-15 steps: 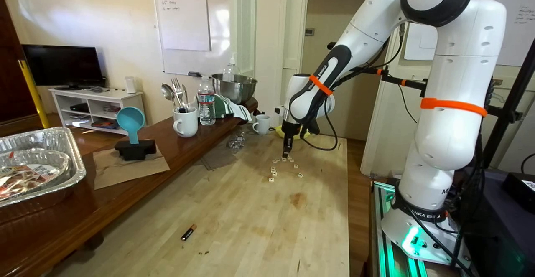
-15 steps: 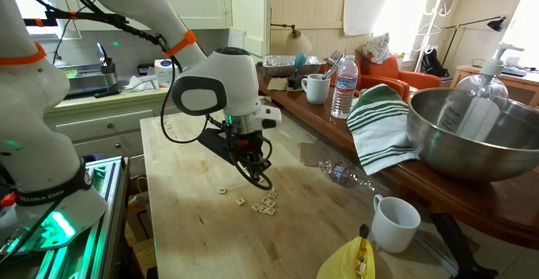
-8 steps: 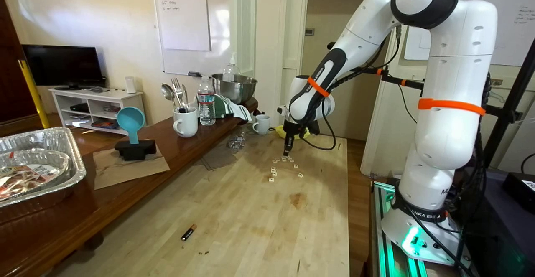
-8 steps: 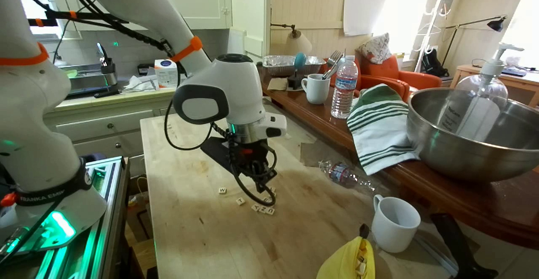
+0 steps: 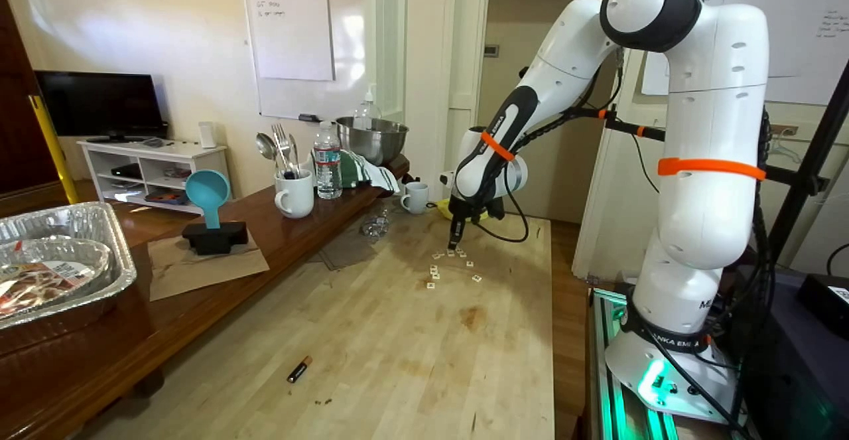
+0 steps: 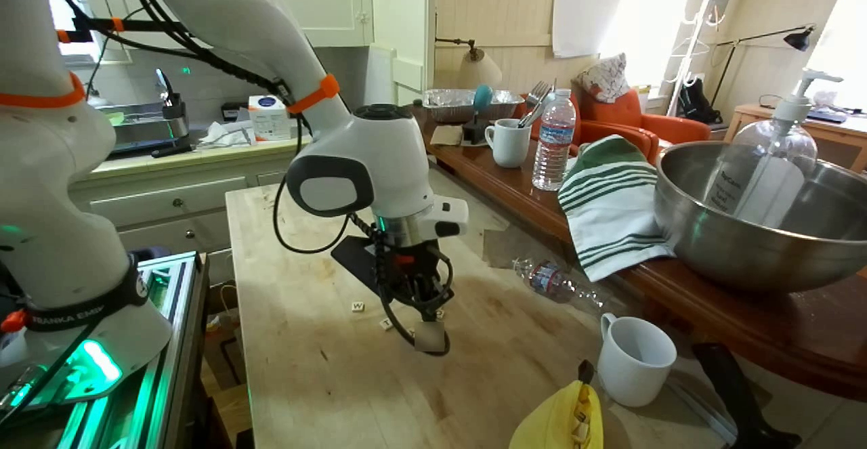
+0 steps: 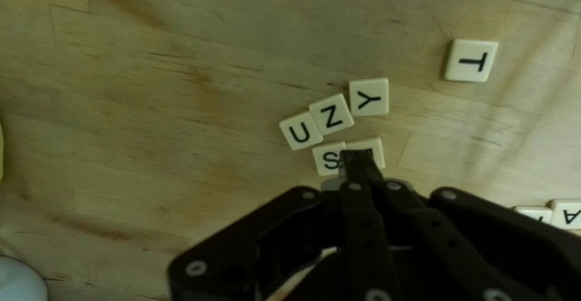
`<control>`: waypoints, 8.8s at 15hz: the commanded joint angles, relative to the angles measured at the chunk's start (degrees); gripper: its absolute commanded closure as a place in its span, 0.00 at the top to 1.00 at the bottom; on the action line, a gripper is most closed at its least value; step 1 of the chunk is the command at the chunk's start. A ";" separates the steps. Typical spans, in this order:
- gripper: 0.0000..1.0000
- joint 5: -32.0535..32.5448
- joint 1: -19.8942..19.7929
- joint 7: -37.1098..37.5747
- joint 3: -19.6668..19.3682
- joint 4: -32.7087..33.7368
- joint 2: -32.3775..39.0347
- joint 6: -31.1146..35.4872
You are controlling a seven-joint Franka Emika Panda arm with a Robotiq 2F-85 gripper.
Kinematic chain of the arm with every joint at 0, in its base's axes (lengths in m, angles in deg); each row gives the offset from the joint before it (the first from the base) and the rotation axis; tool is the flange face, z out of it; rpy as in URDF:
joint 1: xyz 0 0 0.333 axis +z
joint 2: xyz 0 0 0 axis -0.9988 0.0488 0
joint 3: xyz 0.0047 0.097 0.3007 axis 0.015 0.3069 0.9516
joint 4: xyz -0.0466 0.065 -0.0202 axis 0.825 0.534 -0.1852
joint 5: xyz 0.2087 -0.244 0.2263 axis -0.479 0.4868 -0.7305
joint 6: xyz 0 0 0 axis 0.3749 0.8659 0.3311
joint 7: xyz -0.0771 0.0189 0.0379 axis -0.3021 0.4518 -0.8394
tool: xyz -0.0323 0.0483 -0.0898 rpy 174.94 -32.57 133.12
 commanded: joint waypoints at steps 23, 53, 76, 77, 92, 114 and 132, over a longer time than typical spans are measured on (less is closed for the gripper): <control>0.00 1.29 1.27 1.32 4.90 -3.11 0.50 -5.14; 0.00 -9.12 6.85 16.02 9.53 -3.39 0.49 -6.37; 0.00 -0.93 7.41 25.83 7.43 1.43 4.14 -5.51; 0.00 -0.87 7.40 25.86 7.60 1.68 4.32 -5.64; 0.00 -1.68 7.43 23.82 9.29 1.07 4.46 -7.21; 0.00 2.89 7.44 21.09 9.56 -1.40 3.11 -6.57; 0.00 2.66 7.35 17.80 9.29 -2.22 1.10 -5.97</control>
